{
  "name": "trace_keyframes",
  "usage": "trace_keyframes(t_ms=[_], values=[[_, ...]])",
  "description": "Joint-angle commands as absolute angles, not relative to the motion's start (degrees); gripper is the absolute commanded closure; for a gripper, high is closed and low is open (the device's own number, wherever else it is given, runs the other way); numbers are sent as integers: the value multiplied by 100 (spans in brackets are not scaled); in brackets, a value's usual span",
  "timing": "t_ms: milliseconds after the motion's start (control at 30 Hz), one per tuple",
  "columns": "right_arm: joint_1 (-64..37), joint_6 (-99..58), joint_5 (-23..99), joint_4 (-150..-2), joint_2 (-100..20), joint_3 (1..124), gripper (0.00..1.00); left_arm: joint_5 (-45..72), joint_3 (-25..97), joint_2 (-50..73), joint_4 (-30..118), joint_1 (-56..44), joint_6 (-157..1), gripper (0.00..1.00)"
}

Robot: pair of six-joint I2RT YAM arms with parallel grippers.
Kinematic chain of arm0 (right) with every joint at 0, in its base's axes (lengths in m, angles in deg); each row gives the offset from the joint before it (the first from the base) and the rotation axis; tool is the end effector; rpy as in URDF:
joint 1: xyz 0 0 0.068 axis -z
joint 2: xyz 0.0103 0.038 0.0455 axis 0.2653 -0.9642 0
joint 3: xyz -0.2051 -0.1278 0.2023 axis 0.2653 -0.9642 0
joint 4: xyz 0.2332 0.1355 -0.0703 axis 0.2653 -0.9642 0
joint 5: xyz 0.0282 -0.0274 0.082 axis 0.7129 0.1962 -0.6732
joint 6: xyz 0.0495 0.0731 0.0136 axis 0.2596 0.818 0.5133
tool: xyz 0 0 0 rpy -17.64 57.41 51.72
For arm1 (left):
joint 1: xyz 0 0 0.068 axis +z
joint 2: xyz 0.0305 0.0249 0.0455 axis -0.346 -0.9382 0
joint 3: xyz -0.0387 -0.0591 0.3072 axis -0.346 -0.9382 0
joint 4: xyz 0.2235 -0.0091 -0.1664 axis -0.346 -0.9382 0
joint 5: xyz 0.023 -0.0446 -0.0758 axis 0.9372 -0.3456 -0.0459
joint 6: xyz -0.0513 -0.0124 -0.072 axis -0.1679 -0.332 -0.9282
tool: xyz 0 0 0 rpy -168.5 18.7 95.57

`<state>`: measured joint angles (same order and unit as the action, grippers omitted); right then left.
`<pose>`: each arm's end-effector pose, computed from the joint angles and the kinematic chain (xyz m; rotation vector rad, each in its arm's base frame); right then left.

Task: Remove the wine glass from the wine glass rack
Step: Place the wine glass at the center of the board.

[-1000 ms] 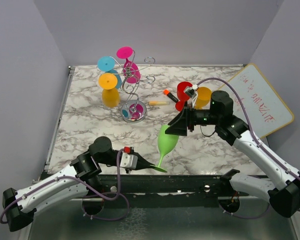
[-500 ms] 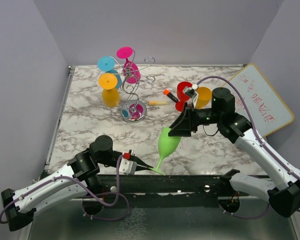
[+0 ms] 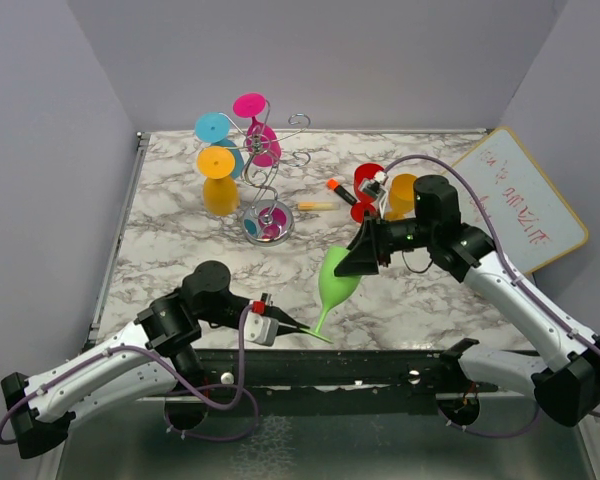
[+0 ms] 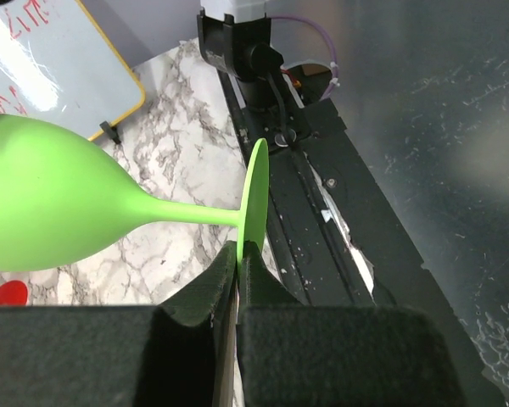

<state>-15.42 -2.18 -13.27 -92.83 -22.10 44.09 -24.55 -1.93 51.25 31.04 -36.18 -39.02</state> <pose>0.1840 0.1894 0.3755 -0.8471 1.9575 1.6225 0.0415 -0.1664 0.3189 1.6137 0.8951 -1.0719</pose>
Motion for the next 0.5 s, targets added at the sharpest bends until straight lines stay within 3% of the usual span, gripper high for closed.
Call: trace_keyframes(t_ms=[0,200,467], values=[[-1573,-250,-1763,-9256,-2191,4528,41,-2395,-113,5220,2713,-3627,-3641,100],[-1572,-127,-2486,-8771,-1949,4481,43,-2324,-146,5313,2278,-3627,-3487,100],[-1573,-84,-2994,-8736,-1959,4390,62,-2219,-249,5313,2281,-3627,-3396,100]])
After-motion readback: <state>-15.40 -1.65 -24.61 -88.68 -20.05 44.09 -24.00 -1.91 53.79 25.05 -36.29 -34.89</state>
